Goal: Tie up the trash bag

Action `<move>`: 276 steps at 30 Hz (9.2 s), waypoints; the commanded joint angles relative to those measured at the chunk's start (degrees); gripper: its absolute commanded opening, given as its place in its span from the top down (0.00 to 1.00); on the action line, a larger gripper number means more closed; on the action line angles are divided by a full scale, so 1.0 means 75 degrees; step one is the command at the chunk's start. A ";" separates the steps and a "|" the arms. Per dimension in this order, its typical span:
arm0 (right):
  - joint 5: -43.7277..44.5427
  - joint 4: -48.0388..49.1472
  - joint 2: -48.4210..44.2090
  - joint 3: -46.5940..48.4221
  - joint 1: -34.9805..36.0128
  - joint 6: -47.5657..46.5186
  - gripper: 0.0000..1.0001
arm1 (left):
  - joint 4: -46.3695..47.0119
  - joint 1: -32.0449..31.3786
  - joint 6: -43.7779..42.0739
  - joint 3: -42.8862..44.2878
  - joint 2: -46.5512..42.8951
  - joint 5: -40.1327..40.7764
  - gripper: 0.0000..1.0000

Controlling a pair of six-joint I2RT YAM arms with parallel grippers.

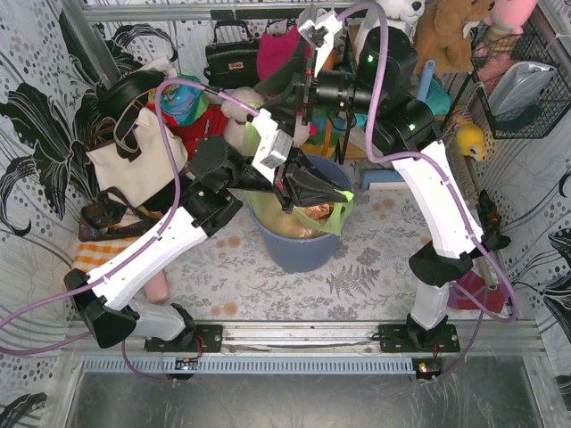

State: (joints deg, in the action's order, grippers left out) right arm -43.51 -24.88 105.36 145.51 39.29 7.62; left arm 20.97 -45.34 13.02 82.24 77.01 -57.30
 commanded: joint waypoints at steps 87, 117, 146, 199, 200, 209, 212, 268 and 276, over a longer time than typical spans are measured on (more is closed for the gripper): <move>0.3044 0.1552 -0.6116 -0.8850 0.0747 0.6310 1.00 | -0.0367 -0.0048 -0.1519 -0.0972 -0.1069 0.4675 1.00; 1.1328 0.3535 -0.5359 -1.0421 0.3940 0.4914 1.00 | -0.0564 -0.0048 -0.1548 -0.1048 -0.1173 0.4753 1.00; 1.3125 0.5623 -0.5224 -1.1198 0.3348 0.2635 1.00 | -0.0755 -0.0048 -0.1479 -0.1431 -0.1818 0.4989 0.95; 1.2332 0.4872 -0.5043 -1.0832 0.2907 0.3172 1.00 | -0.1499 0.2905 0.0608 -0.0471 0.1145 -0.0576 0.63; 1.2318 0.4895 -0.5028 -1.0844 0.2906 0.3198 1.00 | -0.1537 0.2905 0.0600 -0.0450 0.1131 -0.0582 0.69; 1.2111 0.5192 -0.4899 -1.0951 0.2873 0.3249 1.00 | -0.2112 0.2912 0.0152 -0.0683 0.0454 -0.0347 0.95; 1.2056 0.5299 -0.4835 -1.0984 0.2861 0.3294 1.00 | -0.2413 0.2905 -0.0024 -0.0861 0.0148 -0.0208 0.96; 0.7817 1.2226 -0.3659 -1.3179 0.1818 0.5699 1.00 | -0.3578 0.2217 -0.0489 -0.2348 -0.0591 0.0047 0.93; 0.7822 1.2401 -0.3720 -1.3216 0.1800 0.5578 1.00 | -0.3467 0.2214 -0.0432 -0.2442 -0.0985 0.0316 0.90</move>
State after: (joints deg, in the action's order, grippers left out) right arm 16.21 62.19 78.08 46.63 52.99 48.49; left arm -6.55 -28.21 10.39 64.47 72.40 -56.95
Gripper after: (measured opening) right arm 0.003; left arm 0.078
